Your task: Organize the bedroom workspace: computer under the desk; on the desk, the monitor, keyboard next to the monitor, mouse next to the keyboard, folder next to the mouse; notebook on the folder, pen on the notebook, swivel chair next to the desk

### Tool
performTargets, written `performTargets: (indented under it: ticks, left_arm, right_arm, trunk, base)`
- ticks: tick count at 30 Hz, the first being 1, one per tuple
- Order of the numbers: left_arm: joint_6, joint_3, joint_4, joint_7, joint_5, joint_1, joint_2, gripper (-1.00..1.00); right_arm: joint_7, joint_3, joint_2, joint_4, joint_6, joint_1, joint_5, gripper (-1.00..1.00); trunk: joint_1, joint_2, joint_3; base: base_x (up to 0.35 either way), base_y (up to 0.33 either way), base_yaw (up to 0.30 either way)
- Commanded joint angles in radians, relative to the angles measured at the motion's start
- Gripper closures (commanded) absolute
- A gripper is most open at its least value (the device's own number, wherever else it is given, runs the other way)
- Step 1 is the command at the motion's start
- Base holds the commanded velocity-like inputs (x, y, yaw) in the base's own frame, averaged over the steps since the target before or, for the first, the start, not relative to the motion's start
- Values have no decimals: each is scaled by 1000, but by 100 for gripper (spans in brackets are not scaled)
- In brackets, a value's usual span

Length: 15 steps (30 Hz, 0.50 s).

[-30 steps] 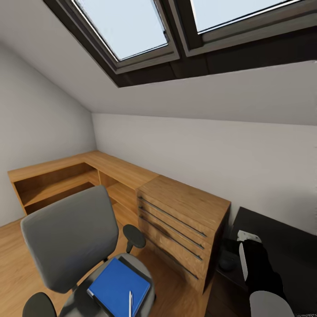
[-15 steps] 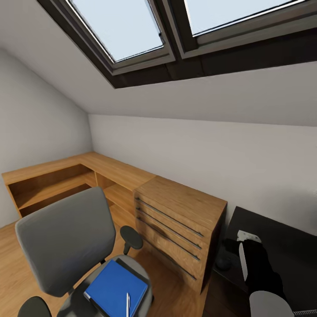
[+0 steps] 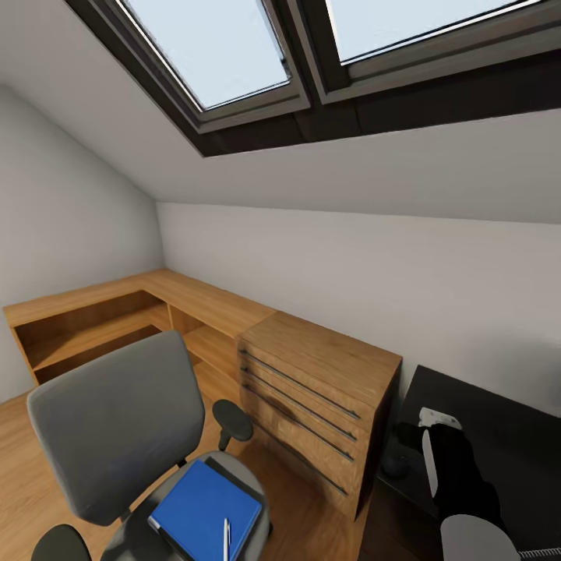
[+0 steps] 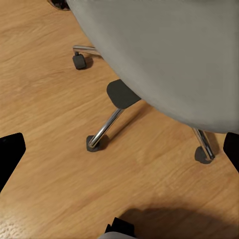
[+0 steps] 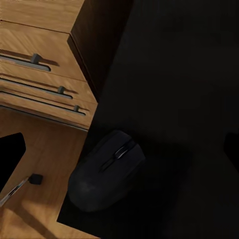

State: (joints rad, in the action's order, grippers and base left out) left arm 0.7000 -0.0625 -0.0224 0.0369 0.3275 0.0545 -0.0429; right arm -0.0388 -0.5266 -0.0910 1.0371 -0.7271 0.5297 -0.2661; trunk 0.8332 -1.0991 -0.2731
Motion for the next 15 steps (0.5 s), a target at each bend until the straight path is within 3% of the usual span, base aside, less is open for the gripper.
performTargets:
  ticks: [1, 15]
  left_arm:
    - [3, -6, 1, 4, -1, 1, 0, -100]
    - [3, -5, 0, 4, -1, 1, 0, -100]
  right_arm:
    - [-4, -3, -1, 1, -3, 1, -6, -100]
    - [-6, -3, -1, -1, 2, 1, -6, -100]
  trunk:
    - [0, -1, -1]
    - [0, -1, -1]
  base:
    - [0, 0, 0]
    - [0, 0, 0]
